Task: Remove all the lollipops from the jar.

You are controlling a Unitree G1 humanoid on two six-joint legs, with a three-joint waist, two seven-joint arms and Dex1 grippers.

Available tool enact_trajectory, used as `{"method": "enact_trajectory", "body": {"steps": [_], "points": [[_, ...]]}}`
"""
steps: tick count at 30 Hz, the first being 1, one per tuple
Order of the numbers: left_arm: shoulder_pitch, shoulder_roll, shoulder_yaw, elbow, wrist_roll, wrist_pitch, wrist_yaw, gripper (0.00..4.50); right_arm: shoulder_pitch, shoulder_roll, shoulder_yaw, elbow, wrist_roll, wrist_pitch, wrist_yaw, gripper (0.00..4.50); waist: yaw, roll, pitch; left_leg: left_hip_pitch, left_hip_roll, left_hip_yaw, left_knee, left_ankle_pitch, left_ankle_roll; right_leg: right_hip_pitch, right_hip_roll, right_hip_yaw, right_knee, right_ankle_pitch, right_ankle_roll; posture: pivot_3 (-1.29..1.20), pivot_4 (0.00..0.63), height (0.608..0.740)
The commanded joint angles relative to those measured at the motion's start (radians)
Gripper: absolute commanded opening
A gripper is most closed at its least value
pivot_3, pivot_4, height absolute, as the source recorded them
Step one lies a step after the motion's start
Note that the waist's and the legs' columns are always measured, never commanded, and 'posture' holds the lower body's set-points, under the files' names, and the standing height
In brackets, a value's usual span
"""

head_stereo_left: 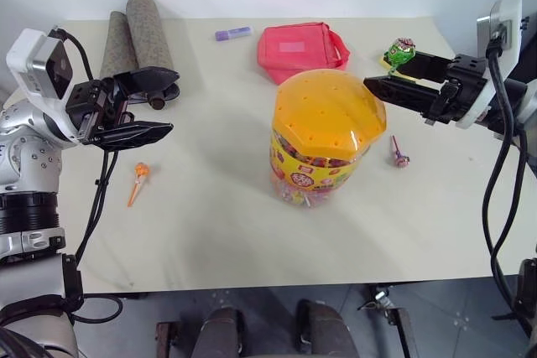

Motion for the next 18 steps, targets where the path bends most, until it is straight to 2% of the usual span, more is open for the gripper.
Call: {"method": "enact_trajectory", "body": {"steps": [1, 7, 18], "points": [[0.006, 0.017, 0.034, -0.042, -0.018, 0.006, -0.070, 4.50, -0.023, -0.012, -0.032, -0.016, 0.009, -0.010, 0.022, 2.19, -0.001, 0.000, 0.000, 0.000, 0.000, 0.000, 0.000, 0.000, 0.000, 0.000, 0.000, 0.000, 0.000, 0.000, 0.000, 0.00, 0.150, 0.740], [0.004, 0.015, 0.035, -0.042, -0.016, 0.012, -0.073, 4.50, -0.112, -0.004, -0.012, 0.000, -0.006, -0.022, 0.026, 0.14, -0.002, 0.000, 0.000, 0.000, 0.000, 0.000, 0.000, 0.000, 0.000, 0.000, 0.000, 0.000, 0.000, 0.000, 0.000, 0.00, 0.150, 0.740], [0.009, -0.002, 0.031, -0.049, -0.019, 0.013, -0.076, 4.50, -0.250, -0.051, -0.021, 0.036, -0.080, -0.005, -0.017, 0.06, -0.001, 0.000, 0.000, 0.000, 0.000, 0.000, 0.000, 0.000, 0.000, -0.001, 0.000, 0.000, 0.001, 0.000, 0.000, 0.00, 0.150, 0.740]]}}
